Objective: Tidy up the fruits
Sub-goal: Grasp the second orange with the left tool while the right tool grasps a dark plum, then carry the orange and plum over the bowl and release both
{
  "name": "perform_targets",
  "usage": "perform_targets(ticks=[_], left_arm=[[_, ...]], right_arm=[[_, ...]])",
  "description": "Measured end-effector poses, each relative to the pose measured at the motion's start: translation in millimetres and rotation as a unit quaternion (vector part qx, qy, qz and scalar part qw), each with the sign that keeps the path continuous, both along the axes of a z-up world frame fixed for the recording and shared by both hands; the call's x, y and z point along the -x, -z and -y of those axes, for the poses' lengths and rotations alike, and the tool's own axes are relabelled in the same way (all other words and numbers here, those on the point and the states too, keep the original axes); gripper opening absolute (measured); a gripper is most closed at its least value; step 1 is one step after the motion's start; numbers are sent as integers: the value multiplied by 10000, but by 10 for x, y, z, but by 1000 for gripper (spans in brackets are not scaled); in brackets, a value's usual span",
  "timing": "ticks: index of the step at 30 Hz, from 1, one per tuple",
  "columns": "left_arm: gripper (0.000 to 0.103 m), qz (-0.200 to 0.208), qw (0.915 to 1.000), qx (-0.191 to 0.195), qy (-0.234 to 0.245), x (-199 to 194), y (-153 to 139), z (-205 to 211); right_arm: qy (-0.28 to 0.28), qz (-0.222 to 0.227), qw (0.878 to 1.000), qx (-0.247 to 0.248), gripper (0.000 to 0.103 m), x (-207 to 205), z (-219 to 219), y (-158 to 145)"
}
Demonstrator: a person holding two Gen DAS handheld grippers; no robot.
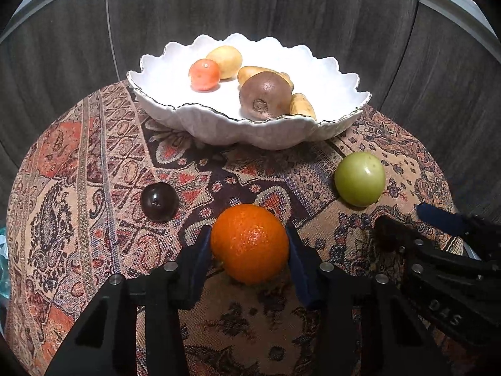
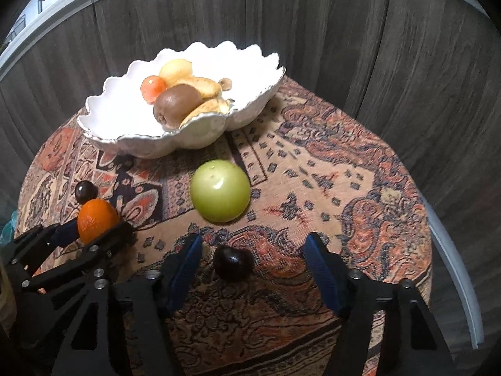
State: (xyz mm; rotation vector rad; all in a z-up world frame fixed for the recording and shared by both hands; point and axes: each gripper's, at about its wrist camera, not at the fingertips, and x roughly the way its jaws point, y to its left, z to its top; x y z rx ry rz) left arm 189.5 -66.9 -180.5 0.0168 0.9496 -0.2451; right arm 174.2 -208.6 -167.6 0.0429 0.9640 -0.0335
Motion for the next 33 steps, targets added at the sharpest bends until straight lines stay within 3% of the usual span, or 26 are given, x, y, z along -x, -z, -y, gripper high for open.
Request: perform_targets(ticks=[4, 6, 22, 33], left_arm=[[44, -3, 10000, 9, -11, 12, -9, -9], [44, -12, 10000, 23, -35, 13, -12, -19], [44, 145, 9999, -26, -79, 92, -236, -38], [44, 393, 9991, -33, -127, 113, -576, -67]], right_arm=[[-87, -80, 9998, -142, 43, -10, -5, 45], [-185, -136, 9996, -191, 28, -17, -35, 69], [-156, 92, 9997, -144, 28, 49, -34, -133], [-136, 476, 9986, -210, 28, 82, -58, -501]])
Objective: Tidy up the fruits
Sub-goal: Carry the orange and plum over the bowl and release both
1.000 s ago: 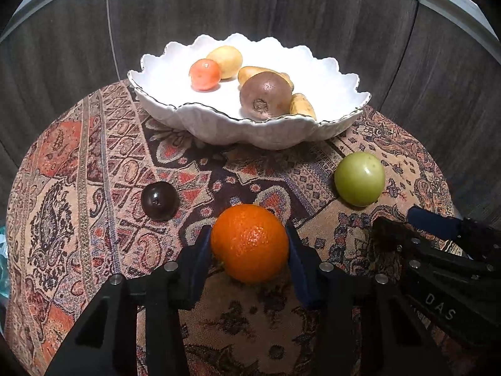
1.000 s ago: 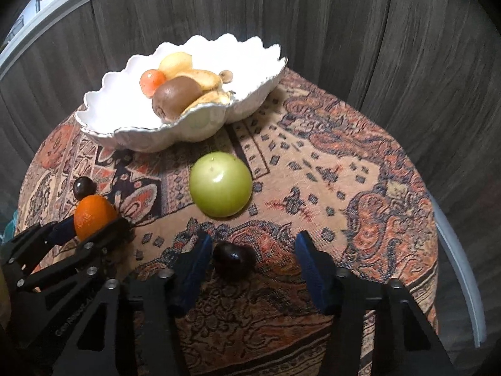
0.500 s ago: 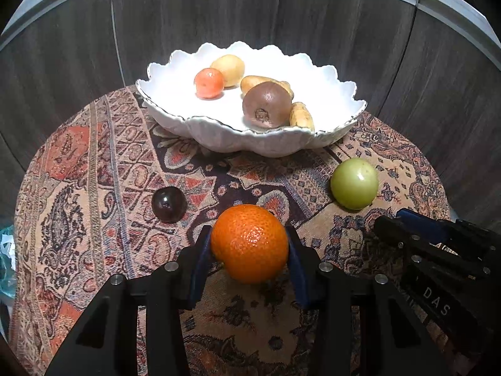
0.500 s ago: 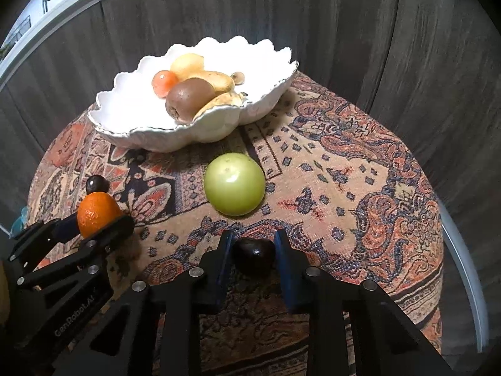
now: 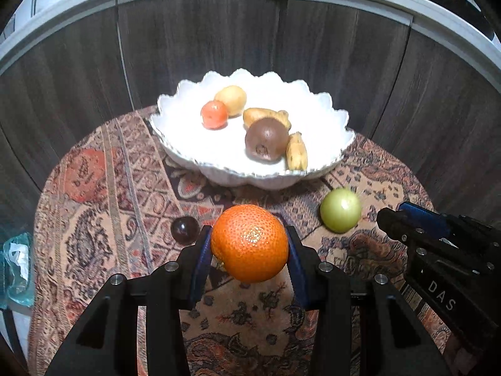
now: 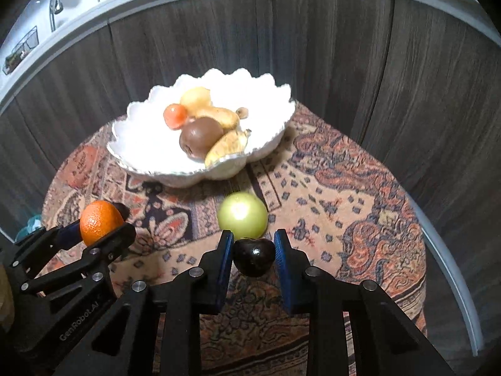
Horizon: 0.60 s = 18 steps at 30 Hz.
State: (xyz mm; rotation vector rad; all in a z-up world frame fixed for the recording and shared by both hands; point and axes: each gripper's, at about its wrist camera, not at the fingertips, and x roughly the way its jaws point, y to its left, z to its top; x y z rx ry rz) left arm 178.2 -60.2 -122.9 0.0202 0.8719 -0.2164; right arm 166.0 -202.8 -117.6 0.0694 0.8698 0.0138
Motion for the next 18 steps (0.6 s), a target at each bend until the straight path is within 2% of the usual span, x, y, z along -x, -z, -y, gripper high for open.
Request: perform_targets(ticks=[9, 18], left_arm=[[44, 308, 9995, -17, -27, -172, -357, -47], [44, 608, 9981, -28, -57, -528, -643, -128]], right_arm=[[19, 364, 9993, 32, 28, -132, 23, -338], [-35, 760, 9970, 119, 28, -458, -16, -662]])
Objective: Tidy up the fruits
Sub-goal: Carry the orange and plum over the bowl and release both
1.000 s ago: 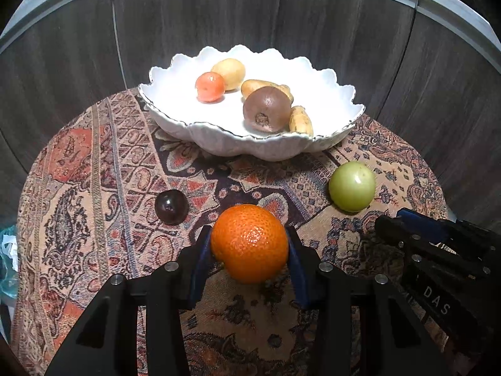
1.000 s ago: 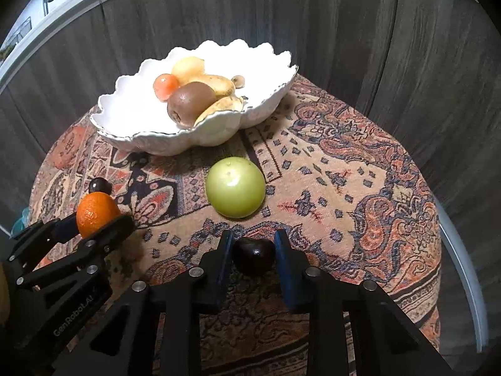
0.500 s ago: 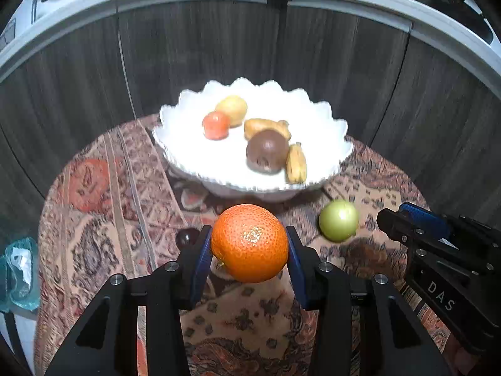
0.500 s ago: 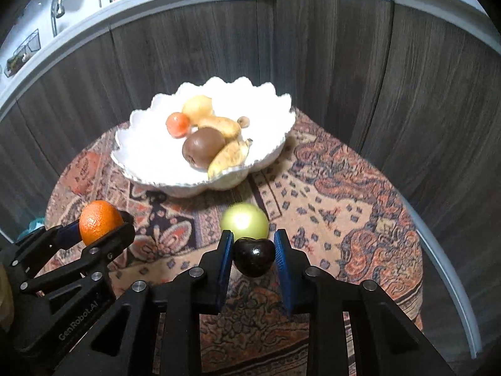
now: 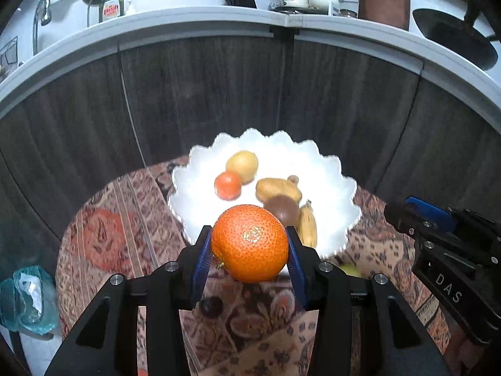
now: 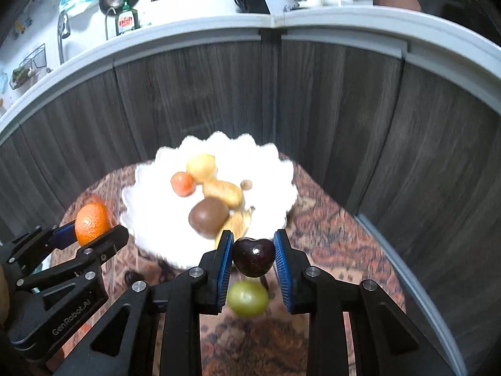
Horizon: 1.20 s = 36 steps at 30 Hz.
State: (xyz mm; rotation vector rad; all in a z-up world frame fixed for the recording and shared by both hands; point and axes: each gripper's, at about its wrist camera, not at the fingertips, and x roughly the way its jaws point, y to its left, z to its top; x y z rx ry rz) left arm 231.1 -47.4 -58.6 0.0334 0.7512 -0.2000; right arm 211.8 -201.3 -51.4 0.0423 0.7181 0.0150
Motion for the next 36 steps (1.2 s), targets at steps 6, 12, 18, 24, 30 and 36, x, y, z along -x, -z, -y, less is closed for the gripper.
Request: perform_targets(ticks=[6, 12, 18, 24, 30, 36], left_arm=[[44, 128, 9999, -61, 9, -297, -87, -26], [44, 78, 9999, -56, 65, -611, -33, -54], [44, -134, 9998, -98, 95, -840, 184, -51], [45, -395, 9990, -125, 156, -950, 363, -35], [52, -564, 9979, -244, 211, -1014, 458, 2], [76, -408, 9986, -322, 41, -967, 355, -41]], right_arm=[[-83, 11, 9999, 63, 28, -274, -42, -91], [-62, -43, 9998, 171, 28, -580, -81, -39], [-42, -299, 9994, 194, 28, -816, -108, 156], [-19, -615, 9981, 74, 28, -927, -116, 407], [8, -729, 9973, -6, 28, -980, -90, 497], [92, -704, 9975, -29, 34, -968, -53, 452]])
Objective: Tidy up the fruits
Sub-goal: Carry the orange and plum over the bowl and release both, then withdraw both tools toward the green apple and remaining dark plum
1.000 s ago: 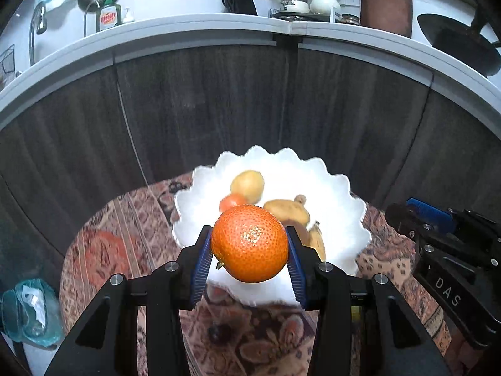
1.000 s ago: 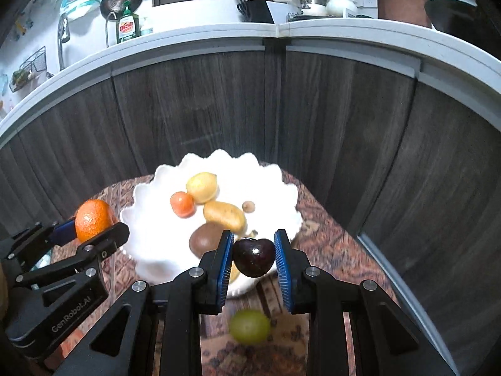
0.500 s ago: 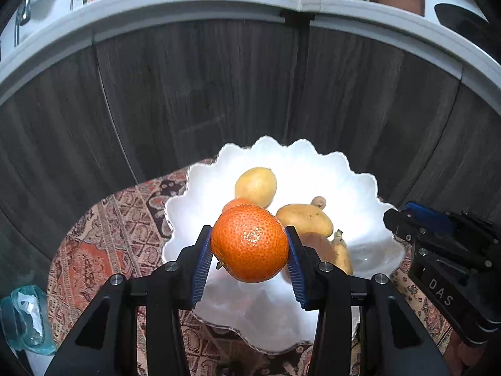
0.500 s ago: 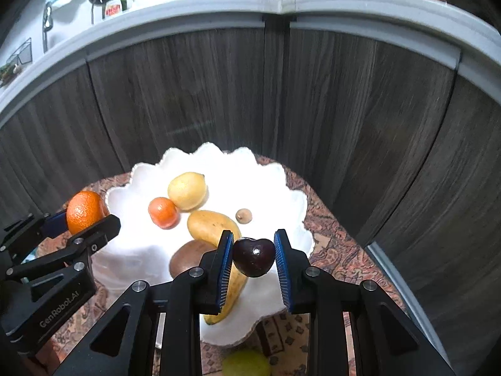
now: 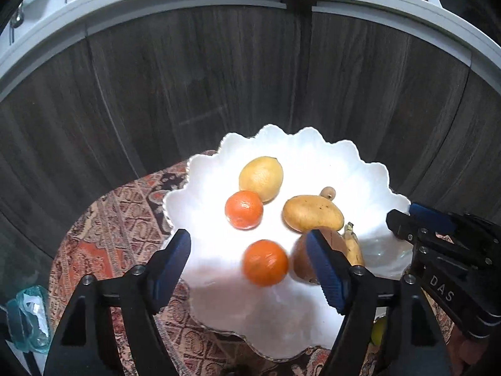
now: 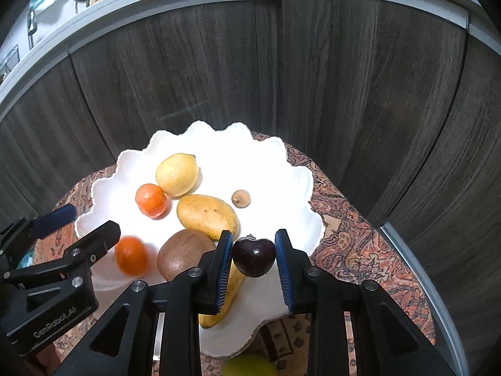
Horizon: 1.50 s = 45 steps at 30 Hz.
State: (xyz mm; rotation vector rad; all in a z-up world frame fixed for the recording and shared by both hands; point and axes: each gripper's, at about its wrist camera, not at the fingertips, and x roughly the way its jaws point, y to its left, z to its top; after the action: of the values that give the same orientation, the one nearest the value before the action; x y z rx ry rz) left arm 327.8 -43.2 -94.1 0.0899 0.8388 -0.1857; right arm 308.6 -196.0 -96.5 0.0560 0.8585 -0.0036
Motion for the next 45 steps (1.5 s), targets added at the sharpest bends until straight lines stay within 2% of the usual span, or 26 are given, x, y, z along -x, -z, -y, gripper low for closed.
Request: perform_targets(ticks=[1, 3, 6, 8, 16, 24, 41, 45], left_arm=[[76, 0, 10000, -12, -15, 5, -16, -12], [83, -19, 9999, -89, -105, 43, -56, -44], [90, 41, 9997, -55, -217, 156, -147, -119], [90, 68, 9996, -56, -260, 251, -194, -163], [90, 156, 9991, 32, -405, 688, -298, -328], [90, 13, 9991, 40, -412, 985, -138, -362], [89, -97, 9993, 70, -355, 1178, 105, -382], [85, -175, 9992, 36, -345, 1171, 201, -371]], right_arm=[[22, 26, 10000, 23, 38, 8, 1, -16], [145, 71, 9998, 104, 59, 58, 11, -77], [277, 225, 9991, 234, 77, 190, -1, -198], [332, 299, 9985, 310, 84, 287, -9, -259], [371, 351, 9984, 230, 84, 715, -83, -325], [381, 293, 9983, 316, 84, 960, -138, -249], [330, 126, 9985, 412, 84, 1131, -161, -27], [330, 104, 9985, 433, 84, 1127, -155, 36]])
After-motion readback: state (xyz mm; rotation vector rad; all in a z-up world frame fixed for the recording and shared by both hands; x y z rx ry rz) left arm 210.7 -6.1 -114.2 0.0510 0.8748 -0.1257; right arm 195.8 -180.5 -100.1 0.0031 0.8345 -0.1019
